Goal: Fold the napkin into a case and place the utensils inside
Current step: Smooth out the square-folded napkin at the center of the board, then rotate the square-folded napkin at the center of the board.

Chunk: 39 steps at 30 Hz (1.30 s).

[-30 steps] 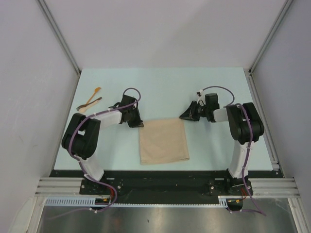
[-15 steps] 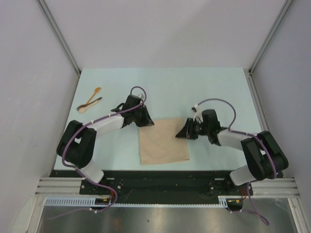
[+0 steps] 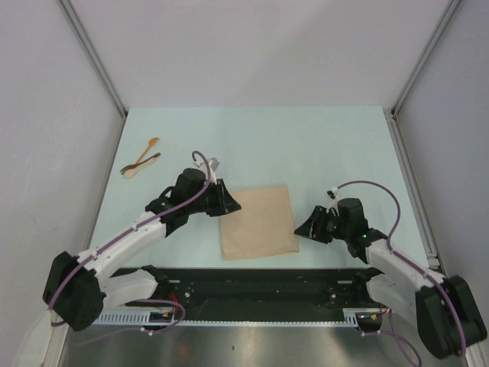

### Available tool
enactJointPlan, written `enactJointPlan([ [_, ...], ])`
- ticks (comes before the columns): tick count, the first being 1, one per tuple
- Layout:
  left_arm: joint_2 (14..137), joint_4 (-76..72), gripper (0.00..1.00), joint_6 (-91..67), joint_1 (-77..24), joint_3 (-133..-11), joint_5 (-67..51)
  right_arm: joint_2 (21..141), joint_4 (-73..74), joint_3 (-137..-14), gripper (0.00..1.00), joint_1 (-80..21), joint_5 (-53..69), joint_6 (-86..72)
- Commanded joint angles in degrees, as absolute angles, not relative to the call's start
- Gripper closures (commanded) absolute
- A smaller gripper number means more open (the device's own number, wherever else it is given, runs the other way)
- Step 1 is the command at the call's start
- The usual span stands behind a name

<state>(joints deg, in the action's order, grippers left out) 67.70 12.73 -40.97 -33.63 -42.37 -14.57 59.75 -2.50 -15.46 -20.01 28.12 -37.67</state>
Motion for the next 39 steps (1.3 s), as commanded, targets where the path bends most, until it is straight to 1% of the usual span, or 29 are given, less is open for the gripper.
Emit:
enactJointPlan([
  [1, 58.56, 15.73, 0.73, -40.78, -34.45, -37.54, -15.20, 48.97, 10.02, -13.20, 0.50, -20.74, 21.27, -41.11],
  [2, 57.32, 15.73, 0.72, -41.04, -34.54, -36.92, -15.99, 46.26, 9.41, -11.97, 0.48, -21.09, 21.44, -42.26],
  [5, 54.15, 15.91, 0.71, -41.83, -34.63, -35.51, -18.70, 44.56, 6.78, -8.09, 0.47, -22.58, 21.01, -46.05],
  [8, 52.83, 16.69, 0.70, -41.40, -34.72, -36.12, -20.56, 45.17, 2.39, -4.76, 0.47, -23.55, 20.56, -48.85],
  [12, 52.03, 18.37, 0.69, -40.34, -34.72, -37.35, -19.86, 46.40, -1.04, -3.08, 0.48, -25.31, 18.37, -50.27],
  [18, 51.50, 16.88, 0.68, -41.66, -34.80, -36.91, -21.18, 47.46, -0.26, -3.34, 0.56, -27.59, 17.76, -51.32],
  [21, 51.50, 17.23, 0.68, -41.13, -34.72, -37.35, -20.22, 47.81, 1.85, -3.52, 0.64, -28.48, 16.44, -51.77],
  [22, 51.85, 17.05, 0.68, -41.05, -34.72, -37.53, -20.21, 48.60, 1.50, -3.43, 0.69, -28.48, 16.52, -51.77],
  [24, 52.47, 16.70, 0.67, -40.96, -34.72, -38.05, -20.30, 49.83, 0.62, -3.25, 0.73, -28.48, 16.44, -51.94],
  [25, 53.69, 16.53, 0.67, -40.61, -34.72, -38.40, -20.30, 50.53, -1.47, -3.08, 0.82, -28.48, 16.61, -52.29],
  [27, 55.36, 16.70, 0.67, -40.08, -34.72, -40.07, -20.13, 52.82, -3.77, -3.43, 0.93, -28.04, 15.91, -52.38],
  [28, 56.24, 16.53, 0.66, -39.56, -34.72, -40.77, -20.48, 53.78, -4.30, -4.12, 1.00, -27.52, 15.39, -51.86],
  [31, 60.02, 16.61, 0.64, -38.50, -34.72, -44.29, -21.01, 57.38, -4.14, -7.89, 1.00, -22.69, 16.16, -49.05],
  [33, 63.36, 16.96, 0.60, -37.45, -34.72, -47.97, -20.31, 60.63, -3.26, -10.71, 1.00, -19.53, 17.48, -44.05],
  [35, 66.61, 18.45, 0.58, -35.78, -34.37, -52.44, -20.04, 63.70, -2.55, -15.96, 1.00, -14.34, 17.75, -37.40],
  [36, 69.75, 18.81, 0.56, -35.25, -34.28, -53.95, -20.04, 67.81, -1.33, -18.52, 1.00, -12.41, 18.19, -35.18],
  [37, 71.26, 19.24, 0.55, -34.46, -34.19, -55.27, -20.13, 70.90, -2.01, -20.55, 1.00, -8.56, 22.11, -32.72],
  [38, 72.67, 19.34, 0.54, -34.28, -33.75, -57.63, -20.30, 73.97, -2.02, -26.92, 1.00, -7.66, 22.76, -28.69],
  [39, 75.73, 19.42, 0.51, -34.10, -33.31, -58.79, -20.56, 81.14, 3.46, -30.98, 1.00, -6.86, 22.15, -27.17],
])
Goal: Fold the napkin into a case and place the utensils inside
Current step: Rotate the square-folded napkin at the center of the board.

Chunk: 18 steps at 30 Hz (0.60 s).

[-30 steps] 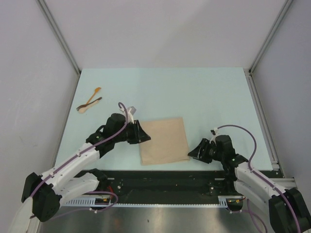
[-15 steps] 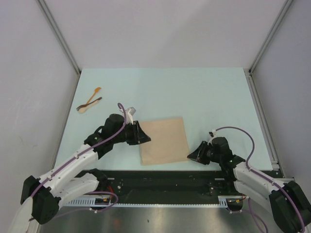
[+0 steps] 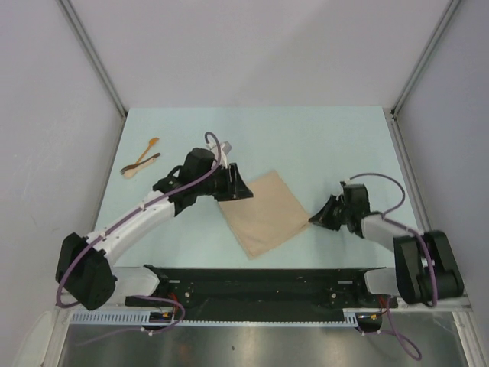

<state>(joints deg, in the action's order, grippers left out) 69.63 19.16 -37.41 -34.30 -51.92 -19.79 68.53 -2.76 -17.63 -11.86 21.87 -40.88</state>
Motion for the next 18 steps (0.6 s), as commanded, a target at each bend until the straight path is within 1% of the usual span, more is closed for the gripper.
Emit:
enactJointPlan([
  [1, 76.98, 19.68, 0.50, -33.58, -32.96, -59.84, -20.83, 84.95, 6.39, -35.20, 1.00, -6.33, 22.84, -25.42],
  [2, 78.56, 19.86, 0.49, -33.31, -31.91, -61.68, -20.74, 88.56, 10.16, -44.21, 1.00, -5.63, 24.16, -23.05],
  [3, 81.01, 19.95, 0.46, -33.14, -31.38, -62.48, -20.66, 92.68, 10.63, -47.60, 1.00, -5.36, 25.56, -20.50],
  [4, 82.51, 19.86, 0.44, -32.96, -30.42, -63.27, -21.09, 99.60, 10.81, -51.90, 1.00, -5.10, 28.27, -19.17],
  [5, 84.10, 20.04, 0.43, -32.70, -29.89, -65.11, -21.44, 103.84, 14.47, -56.12, 1.00, -4.75, 29.17, -17.59],
  [6, 85.59, 20.56, 0.41, -32.17, -29.53, -66.17, -21.10, 107.37, 16.50, -65.38, 1.00, -4.75, 29.70, -14.27],
  [7, 88.82, 21.18, 0.41, -31.99, -29.10, -67.05, -20.57, 113.49, 17.92, -69.39, 1.00, -4.83, 30.23, -13.11],
  [8, 90.42, 21.79, 0.41, -31.56, -28.83, -68.97, -20.13, 116.25, 20.54, -73.17, 1.00, -4.66, 30.23, -12.23],
  [9, 92.27, 22.32, 0.40, -31.20, -28.65, -69.95, -19.60, 118.28, 21.35, -80.43, 1.00, -4.75, 29.89, -11.52],
  [10, 94.90, 23.19, 0.40, -31.20, -28.13, -70.74, -18.03, 122.13, 21.62, -83.38, 1.00, -4.66, 29.62, -11.34],
  [12, 97.20, 22.95, 0.39, -31.55, -27.69, -72.42, -16.79, 125.40, 21.97, -92.14, 1.00, -4.75, 30.58, -11.69],
  [14, 99.66, 23.11, 0.38, -31.82, -27.42, -73.47, -15.21, 129.27, 21.80, -97.71, 0.98, -4.83, 33.30, -13.27],
  [15, 100.28, 23.38, 0.37, -31.38, -27.42, -73.74, -15.12, 130.07, 22.23, -99.65, 0.90, -4.83, 32.96, -13.97],
  [16, 100.89, 23.55, 0.37, -31.29, -27.42, -73.83, -14.33, 130.34, 23.19, -102.80, 0.83, -4.83, 31.31, -14.93],
  [17, 101.33, 23.82, 0.36, -31.29, -27.42, -73.31, -13.98, 129.56, 25.12, -103.44, 0.75, -4.83, 29.03, -15.03],
  [18, 101.34, 23.12, 0.35, -30.94, -27.42, -72.52, -13.89, 128.77, 26.01, -103.45, 0.62, -4.66, 24.39, -15.03],
])
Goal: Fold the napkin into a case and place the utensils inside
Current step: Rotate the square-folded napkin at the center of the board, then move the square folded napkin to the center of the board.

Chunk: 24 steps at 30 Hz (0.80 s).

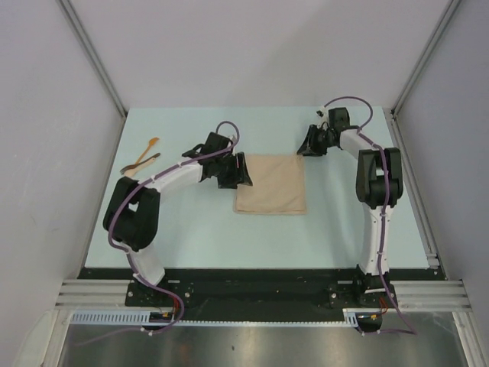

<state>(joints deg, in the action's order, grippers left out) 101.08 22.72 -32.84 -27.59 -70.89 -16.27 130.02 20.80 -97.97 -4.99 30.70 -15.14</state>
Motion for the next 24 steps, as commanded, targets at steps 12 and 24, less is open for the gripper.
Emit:
enactJointPlan([
  [12, 102.92, 18.81, 0.33, -30.76, -27.42, -62.32, -14.07, 98.04, 18.56, -65.42, 0.47, -2.90, 25.47, -18.63],
  [24, 103.10, 11.08, 0.49, -32.87, -25.84, -53.19, -18.44, 86.40, 8.80, -41.16, 0.54, -7.47, 25.32, -26.00],
])
